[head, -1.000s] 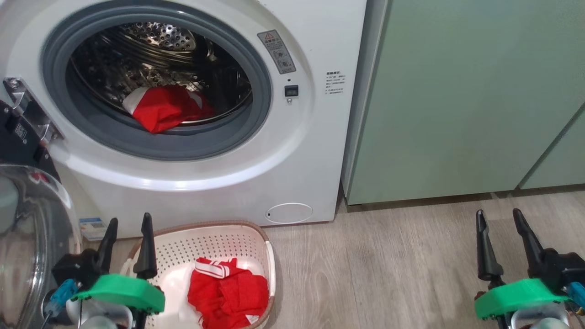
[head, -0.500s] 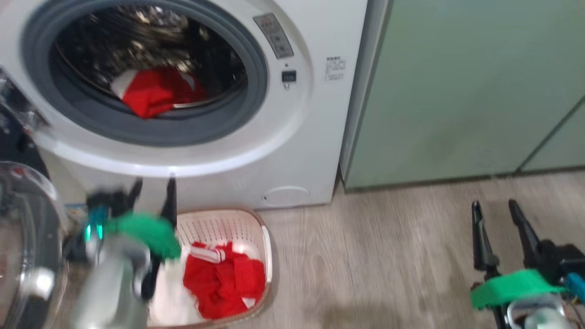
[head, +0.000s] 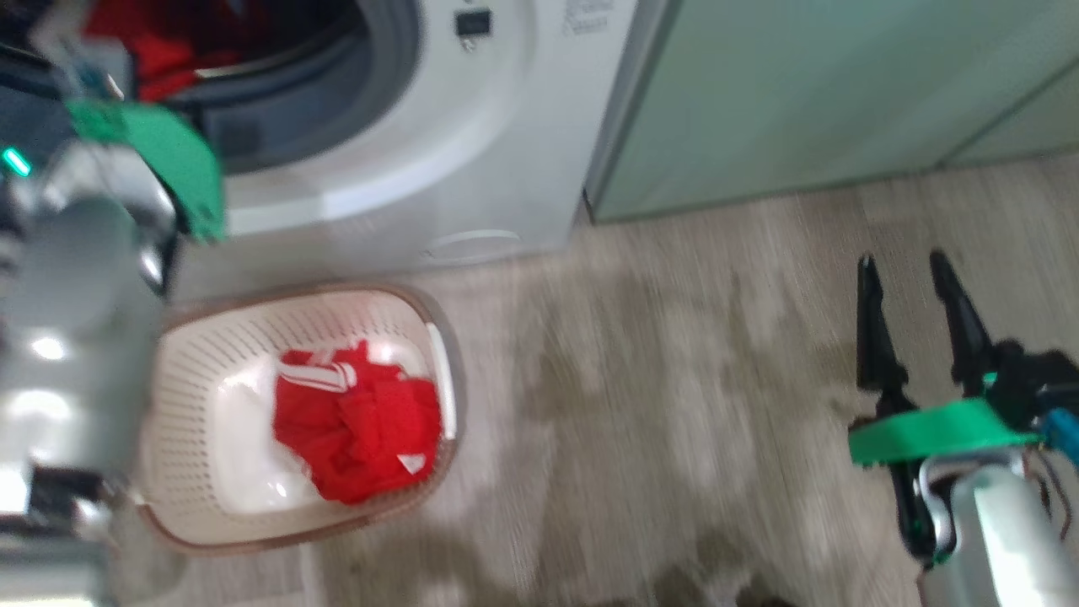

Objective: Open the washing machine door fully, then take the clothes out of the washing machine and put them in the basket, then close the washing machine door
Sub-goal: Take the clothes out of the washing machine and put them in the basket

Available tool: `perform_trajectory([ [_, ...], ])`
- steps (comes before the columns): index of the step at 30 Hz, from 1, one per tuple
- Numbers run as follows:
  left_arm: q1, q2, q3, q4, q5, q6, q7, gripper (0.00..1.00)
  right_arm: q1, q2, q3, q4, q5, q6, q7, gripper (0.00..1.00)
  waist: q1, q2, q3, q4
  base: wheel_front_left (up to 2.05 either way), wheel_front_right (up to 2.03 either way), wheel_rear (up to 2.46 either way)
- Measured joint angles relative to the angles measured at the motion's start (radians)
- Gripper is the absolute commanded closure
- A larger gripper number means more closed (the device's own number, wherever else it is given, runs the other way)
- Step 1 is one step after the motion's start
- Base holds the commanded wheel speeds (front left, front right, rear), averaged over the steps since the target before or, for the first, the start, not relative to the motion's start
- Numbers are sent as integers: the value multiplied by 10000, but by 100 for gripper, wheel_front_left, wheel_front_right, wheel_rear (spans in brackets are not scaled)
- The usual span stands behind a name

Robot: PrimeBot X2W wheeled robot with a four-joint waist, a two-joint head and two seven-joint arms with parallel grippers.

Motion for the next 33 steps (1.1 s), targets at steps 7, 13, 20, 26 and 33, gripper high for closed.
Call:
perform_trajectory([
  [7, -2536, 683, -464, 1053, 759, 272, 40, 0, -850, 23, 86, -140, 59, 0, -2, 0, 0, 0, 1323, -573, 0, 0, 0],
  [13, -3704, 1156, -890, 2109, 1235, 451, 50, 0, -1278, 73, 236, -270, 82, 0, -2, 0, 0, 0, 2309, -1009, 0, 0, 0],
  [20, -4550, 1703, -1436, 3223, 1964, 1135, 589, 0, -1493, 94, 318, -391, 213, 0, -2, 0, 0, -1, 3068, -1388, 0, 0, 0],
  [26, -4864, 1739, -1676, 3591, 2150, 1457, 1074, 80, -1591, 111, 330, -407, 263, 0, -2, 0, 0, 0, 3184, -1406, 0, 0, 0],
  [33, -4501, 1394, -1561, 3733, 1743, 1626, 366, 100, -1581, 115, 203, -376, 228, 0, -2, 0, 1, 0, 2838, -1213, 0, 0, 0],
])
